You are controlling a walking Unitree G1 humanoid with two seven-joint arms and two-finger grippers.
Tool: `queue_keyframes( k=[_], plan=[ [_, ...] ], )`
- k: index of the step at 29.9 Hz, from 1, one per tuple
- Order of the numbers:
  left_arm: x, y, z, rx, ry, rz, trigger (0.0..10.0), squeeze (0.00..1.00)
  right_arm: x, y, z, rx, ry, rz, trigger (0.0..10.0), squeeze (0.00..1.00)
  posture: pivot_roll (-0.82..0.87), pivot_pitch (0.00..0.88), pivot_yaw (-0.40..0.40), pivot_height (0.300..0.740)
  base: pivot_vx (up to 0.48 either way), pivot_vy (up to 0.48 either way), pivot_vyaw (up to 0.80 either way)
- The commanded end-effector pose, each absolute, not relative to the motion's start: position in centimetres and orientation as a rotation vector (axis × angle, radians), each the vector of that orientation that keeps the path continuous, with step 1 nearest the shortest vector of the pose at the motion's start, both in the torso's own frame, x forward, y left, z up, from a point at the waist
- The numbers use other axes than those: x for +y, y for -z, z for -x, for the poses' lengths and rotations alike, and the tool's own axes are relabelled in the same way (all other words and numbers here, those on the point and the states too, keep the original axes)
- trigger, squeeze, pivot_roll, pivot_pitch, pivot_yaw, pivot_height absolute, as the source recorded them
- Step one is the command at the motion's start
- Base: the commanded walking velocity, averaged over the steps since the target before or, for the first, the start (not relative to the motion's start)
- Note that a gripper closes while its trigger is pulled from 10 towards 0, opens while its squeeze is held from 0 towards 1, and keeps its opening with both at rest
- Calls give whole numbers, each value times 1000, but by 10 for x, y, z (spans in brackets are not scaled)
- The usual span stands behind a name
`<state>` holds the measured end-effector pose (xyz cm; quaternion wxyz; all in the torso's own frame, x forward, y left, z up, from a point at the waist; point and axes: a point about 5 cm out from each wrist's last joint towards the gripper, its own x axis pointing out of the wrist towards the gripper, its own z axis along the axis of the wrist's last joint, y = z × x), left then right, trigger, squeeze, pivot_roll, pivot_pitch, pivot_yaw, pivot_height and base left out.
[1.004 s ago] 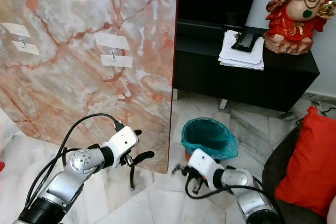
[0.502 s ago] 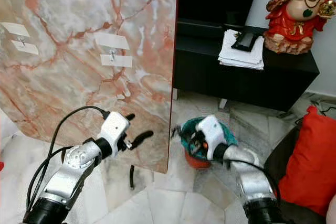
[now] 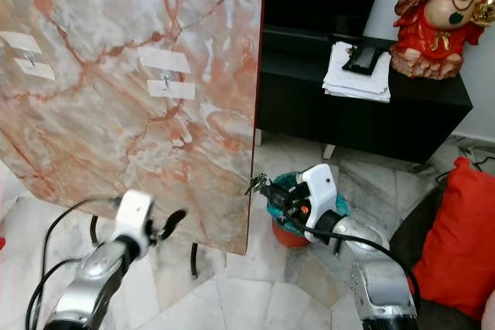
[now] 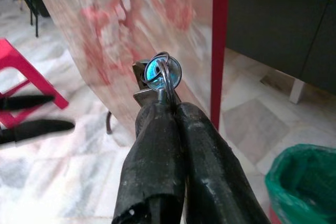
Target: Hang keys on a hook
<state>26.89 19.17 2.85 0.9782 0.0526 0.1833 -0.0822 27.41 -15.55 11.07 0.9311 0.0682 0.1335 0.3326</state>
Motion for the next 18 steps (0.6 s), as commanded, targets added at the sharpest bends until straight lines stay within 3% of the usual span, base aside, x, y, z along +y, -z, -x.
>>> queue_keyframes(
  k=[1,5,11,18],
  plan=[
    [205,-14,-260,416,84,-79,10000,0,-155,-118,-269,254,-662,-171,0,0,-1,77,-7,740,0,0,0],
    [225,6,-249,499,-48,-46,10000,0,-151,-122,-260,256,-628,-239,0,0,-3,60,-10,740,0,0,0],
    [233,16,-244,534,-109,-13,10000,0,-140,-126,-240,286,-689,-257,0,0,-11,49,-11,740,0,0,0],
    [243,26,-239,572,-186,8,10000,0,-133,-129,-236,298,-679,-298,0,0,-12,24,-9,740,0,0,0]
  ],
)
